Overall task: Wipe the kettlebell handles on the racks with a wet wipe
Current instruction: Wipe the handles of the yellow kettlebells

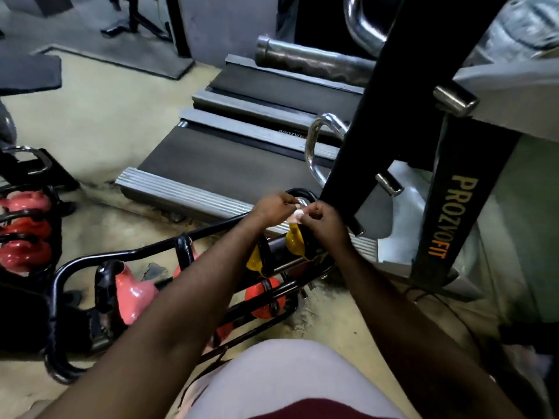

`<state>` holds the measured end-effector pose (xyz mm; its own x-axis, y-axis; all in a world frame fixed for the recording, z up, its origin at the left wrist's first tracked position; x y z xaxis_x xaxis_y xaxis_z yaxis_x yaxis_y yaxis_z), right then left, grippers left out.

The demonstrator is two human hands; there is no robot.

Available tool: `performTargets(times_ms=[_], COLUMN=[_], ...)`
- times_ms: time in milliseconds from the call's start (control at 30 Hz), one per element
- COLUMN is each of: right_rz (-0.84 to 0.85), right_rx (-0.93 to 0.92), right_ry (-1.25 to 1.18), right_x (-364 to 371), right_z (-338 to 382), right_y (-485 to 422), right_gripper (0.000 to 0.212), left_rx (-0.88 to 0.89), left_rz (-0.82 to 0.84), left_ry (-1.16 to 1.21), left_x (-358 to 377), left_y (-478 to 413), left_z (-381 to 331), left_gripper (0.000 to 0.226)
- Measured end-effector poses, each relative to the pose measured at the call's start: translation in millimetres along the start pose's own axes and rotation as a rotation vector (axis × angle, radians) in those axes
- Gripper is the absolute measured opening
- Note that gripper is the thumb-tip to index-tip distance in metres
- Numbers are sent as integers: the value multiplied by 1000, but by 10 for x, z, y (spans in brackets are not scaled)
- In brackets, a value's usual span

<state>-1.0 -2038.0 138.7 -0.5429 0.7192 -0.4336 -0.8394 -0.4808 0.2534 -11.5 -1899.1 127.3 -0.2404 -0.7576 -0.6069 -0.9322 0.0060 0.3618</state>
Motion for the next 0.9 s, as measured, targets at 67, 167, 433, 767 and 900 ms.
performTargets(times_ms=[67,167,433,767,900], right_rz=[-114,-285,-353,-493,-310], right_rx=[7,-52,-71,-92,21], right_ry=[186,563,855,376,138], right_x=[-99,-102,76,-111,-115], right_z=[-1,-18,223,-170,-204], right_y=[211,620,265,815,513], right_gripper=[21,26,41,25,15], left_rx=[20,48,98,110,107], left_rz=[18,23,45,0,19], left_ry=[58,95,141,70,41], left_x=[3,30,15,-57,-23], left_y=[-69,-107,-177,-188,-193], left_z=[-71,-129,-98,-109,-110], left_gripper=[23,21,19,25,25])
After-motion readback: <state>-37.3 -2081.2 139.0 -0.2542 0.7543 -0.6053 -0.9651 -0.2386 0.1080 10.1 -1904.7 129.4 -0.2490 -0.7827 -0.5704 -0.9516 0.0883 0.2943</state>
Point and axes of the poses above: each hand's wrist, its own y-axis away from the middle knuckle, its own x-axis out of the palm, z = x × y, the point moved 10 cm from there along -y, towards the middle knuckle, and after that the axes turned 11 degrees about z, right-handed, at the moved point
